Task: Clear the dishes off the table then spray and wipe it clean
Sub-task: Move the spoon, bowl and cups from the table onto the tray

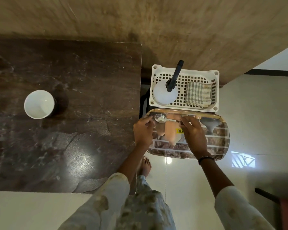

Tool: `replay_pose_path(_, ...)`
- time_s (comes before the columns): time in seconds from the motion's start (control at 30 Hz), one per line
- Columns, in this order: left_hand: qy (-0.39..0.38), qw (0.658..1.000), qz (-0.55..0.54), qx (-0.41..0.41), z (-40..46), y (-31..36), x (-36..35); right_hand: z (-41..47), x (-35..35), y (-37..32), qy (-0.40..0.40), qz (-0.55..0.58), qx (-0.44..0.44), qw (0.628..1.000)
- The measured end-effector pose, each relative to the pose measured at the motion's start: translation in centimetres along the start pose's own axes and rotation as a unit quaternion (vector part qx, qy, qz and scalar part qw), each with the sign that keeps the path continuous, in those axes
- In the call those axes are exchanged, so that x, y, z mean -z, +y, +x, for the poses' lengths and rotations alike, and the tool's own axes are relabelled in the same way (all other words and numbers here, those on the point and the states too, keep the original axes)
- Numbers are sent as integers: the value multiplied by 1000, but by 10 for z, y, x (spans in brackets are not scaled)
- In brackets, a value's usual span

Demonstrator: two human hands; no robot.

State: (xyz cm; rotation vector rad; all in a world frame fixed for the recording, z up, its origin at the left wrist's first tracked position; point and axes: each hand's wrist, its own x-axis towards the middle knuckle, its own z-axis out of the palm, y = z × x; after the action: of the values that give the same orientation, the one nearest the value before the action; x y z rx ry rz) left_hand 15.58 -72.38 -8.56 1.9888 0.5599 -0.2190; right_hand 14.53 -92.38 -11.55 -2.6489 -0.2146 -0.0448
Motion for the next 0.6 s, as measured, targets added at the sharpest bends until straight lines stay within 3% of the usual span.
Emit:
replay_pose_path(0.13,10,999,-51,11,-16,-7,34,-20,4,-39,12,64,-30,997)
replay_pose_path(0.27,27,996,-82,25,-28,-23,89,-26,6,-89,21,109,-7,994)
replay_pose_path(0.4,100,988,-107,57,-27,-42,157,-13,-3,-151,18,185,-29,982)
replay_pose_path(0.6,215,954,-188,89,4,-76,249,35,-50,-252,-54,219,34,974)
